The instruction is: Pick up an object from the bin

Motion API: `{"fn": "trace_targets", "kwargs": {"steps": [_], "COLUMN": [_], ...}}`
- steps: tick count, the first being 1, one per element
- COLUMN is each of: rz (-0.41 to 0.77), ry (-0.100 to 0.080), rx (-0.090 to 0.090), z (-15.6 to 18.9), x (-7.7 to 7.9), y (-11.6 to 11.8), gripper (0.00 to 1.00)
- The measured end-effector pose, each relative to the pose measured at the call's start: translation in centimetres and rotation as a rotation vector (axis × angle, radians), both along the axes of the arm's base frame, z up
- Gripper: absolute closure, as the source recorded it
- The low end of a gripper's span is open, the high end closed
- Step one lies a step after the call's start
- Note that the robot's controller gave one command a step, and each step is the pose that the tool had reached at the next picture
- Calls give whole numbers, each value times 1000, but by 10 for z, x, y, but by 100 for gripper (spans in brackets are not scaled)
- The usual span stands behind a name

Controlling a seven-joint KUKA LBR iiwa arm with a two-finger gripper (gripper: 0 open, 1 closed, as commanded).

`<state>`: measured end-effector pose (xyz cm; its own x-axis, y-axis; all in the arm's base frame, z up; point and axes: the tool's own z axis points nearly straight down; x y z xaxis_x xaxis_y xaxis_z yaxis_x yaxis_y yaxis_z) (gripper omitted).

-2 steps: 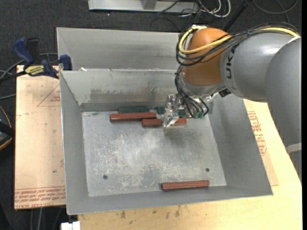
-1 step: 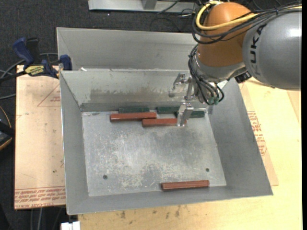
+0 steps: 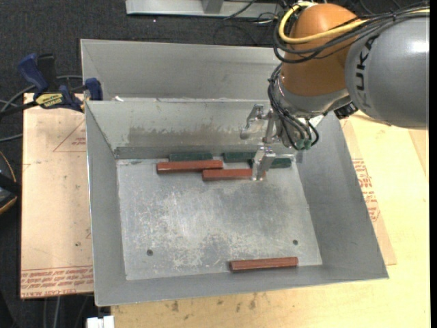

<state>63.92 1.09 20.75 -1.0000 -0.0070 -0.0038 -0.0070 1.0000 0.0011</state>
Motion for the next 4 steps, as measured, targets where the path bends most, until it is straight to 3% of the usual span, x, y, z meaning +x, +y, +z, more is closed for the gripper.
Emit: {"fn": "trace_targets", "kwargs": {"steps": [1,2,3,4], "rz": [6,-17,-17,7], "ry": [-4,-14,-14,0], "rx": [0,2,2,0], "z": [-55,-128,-128,10], "x": [-4,-10,-10,-31], "y": [-1,-2,-2,-8], "gripper": [0,100,100,100]}}
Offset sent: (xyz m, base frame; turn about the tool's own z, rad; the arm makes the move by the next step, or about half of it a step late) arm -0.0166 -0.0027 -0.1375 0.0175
